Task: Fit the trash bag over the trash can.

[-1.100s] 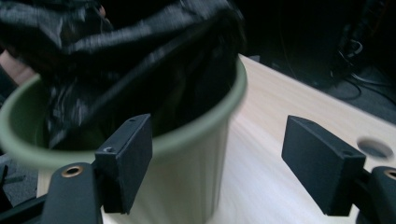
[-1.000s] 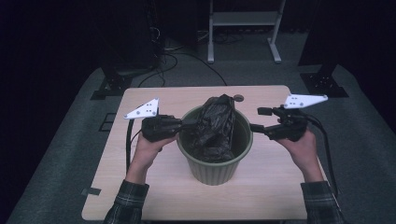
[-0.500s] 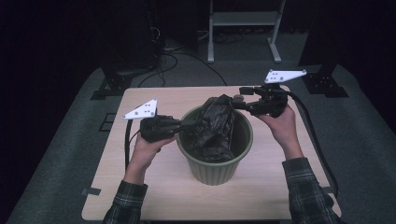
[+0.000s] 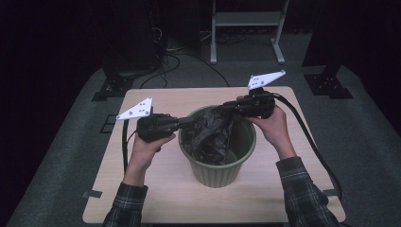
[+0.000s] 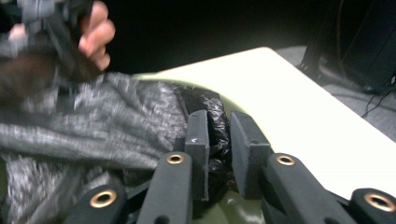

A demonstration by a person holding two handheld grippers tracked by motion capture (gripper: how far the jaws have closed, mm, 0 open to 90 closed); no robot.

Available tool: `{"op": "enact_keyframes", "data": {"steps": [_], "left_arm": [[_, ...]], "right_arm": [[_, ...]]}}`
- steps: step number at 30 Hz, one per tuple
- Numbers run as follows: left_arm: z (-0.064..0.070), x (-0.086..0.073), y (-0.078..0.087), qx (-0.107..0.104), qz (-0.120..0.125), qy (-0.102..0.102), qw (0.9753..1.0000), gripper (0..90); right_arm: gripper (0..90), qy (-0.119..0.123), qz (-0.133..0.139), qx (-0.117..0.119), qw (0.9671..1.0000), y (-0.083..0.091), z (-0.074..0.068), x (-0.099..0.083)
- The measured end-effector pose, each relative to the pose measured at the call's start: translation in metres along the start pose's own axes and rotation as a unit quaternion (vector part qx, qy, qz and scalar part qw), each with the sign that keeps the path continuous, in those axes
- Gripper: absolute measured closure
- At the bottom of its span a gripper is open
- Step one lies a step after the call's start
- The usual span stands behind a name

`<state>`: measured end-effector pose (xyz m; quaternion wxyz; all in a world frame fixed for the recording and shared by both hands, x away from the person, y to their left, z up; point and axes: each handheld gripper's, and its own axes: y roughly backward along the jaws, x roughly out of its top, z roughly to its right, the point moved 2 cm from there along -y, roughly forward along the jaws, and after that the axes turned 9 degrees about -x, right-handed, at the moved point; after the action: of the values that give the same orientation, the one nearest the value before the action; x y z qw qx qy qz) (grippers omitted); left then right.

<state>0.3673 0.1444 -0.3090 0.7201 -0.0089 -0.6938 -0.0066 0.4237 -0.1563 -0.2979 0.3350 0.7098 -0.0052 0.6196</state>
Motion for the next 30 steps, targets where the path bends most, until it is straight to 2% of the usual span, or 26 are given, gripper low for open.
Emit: {"op": "enact_keyframes", "data": {"steps": [6, 10, 13, 17, 21, 26, 29, 30], "left_arm": [[-0.009, 0.012, -0.006, 0.008, 0.009, -0.004, 0.9999, 89.5], [-0.022, 0.025, -0.015, 0.016, 0.01, -0.003, 0.9998, 89.6], [-0.025, 0.026, -0.019, 0.017, 0.011, -0.001, 0.9998, 89.6], [-0.03, 0.022, -0.028, 0.026, 0.003, 0.007, 0.9996, 89.6], [-0.038, 0.018, -0.034, 0.031, -0.003, 0.015, 0.9994, 89.5], [-0.045, 0.013, -0.038, 0.048, -0.022, 0.023, 0.9983, 89.5], [-0.046, 0.009, -0.038, 0.053, -0.029, 0.028, 0.9978, 89.6], [-0.046, 0.008, -0.037, 0.053, -0.03, 0.027, 0.9978, 89.5]], "right_arm": [[80.0, 0.019, -0.042, 0.007, 0.9989, -0.008, -0.006, -0.006], [80.9, 0.032, -0.06, 0.018, 0.9975, -0.012, -0.011, -0.009], [80.7, 0.038, -0.07, 0.027, 0.9965, -0.014, -0.014, -0.011], [80.7, 0.033, -0.066, 0.04, 0.9965, -0.008, -0.016, -0.014], [81.2, 0.041, -0.065, 0.049, 0.9958, -0.005, -0.019, -0.016], [81.2, 0.049, -0.073, 0.087, 0.9923, -0.009, -0.027, -0.017], [80.3, 0.052, -0.079, 0.088, 0.9916, -0.011, -0.029, -0.018], [75.9, 0.052, -0.076, 0.085, 0.9921, -0.01, -0.028, -0.018]]}}
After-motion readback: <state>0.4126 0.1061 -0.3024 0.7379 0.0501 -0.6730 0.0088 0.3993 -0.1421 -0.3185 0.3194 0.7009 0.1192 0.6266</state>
